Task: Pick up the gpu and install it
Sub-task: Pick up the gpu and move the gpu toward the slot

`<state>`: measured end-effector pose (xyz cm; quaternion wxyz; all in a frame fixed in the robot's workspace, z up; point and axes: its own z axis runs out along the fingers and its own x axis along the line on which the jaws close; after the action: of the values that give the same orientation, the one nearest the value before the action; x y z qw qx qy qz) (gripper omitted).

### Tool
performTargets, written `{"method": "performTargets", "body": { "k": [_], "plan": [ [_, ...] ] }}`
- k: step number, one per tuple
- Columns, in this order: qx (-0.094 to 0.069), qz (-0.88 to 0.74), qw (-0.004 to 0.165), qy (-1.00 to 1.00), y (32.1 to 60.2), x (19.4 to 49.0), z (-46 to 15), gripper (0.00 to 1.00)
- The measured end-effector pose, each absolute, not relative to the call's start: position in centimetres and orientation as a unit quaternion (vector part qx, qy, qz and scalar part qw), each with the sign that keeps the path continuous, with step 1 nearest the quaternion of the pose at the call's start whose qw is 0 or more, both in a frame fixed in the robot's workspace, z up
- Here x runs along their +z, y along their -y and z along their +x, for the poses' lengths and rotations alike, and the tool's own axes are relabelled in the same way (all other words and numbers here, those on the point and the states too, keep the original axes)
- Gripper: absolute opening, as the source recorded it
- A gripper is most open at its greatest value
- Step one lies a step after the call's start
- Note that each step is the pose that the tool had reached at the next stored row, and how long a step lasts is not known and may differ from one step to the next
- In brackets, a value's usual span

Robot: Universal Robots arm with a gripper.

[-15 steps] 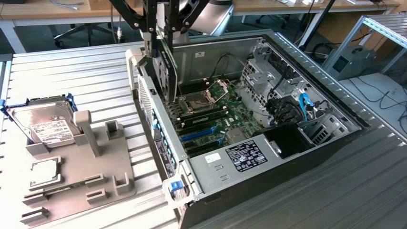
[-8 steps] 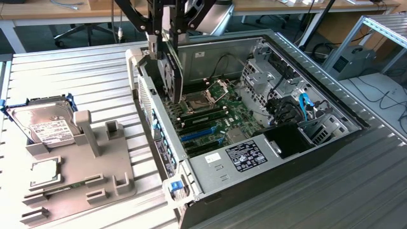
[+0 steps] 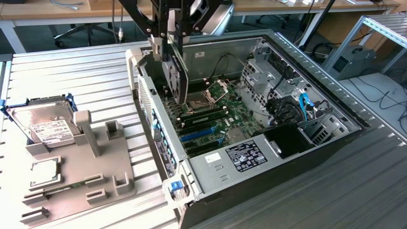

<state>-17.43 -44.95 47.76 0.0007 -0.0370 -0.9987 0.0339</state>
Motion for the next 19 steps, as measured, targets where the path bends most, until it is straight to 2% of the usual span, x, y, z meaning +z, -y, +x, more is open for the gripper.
{"method": "performTargets", "body": {
  "k": [19],
  "plan": [
    [0.035,-0.037,0.001,0.999,44.9,46.9,-14.1,0.26]
  ]
}}
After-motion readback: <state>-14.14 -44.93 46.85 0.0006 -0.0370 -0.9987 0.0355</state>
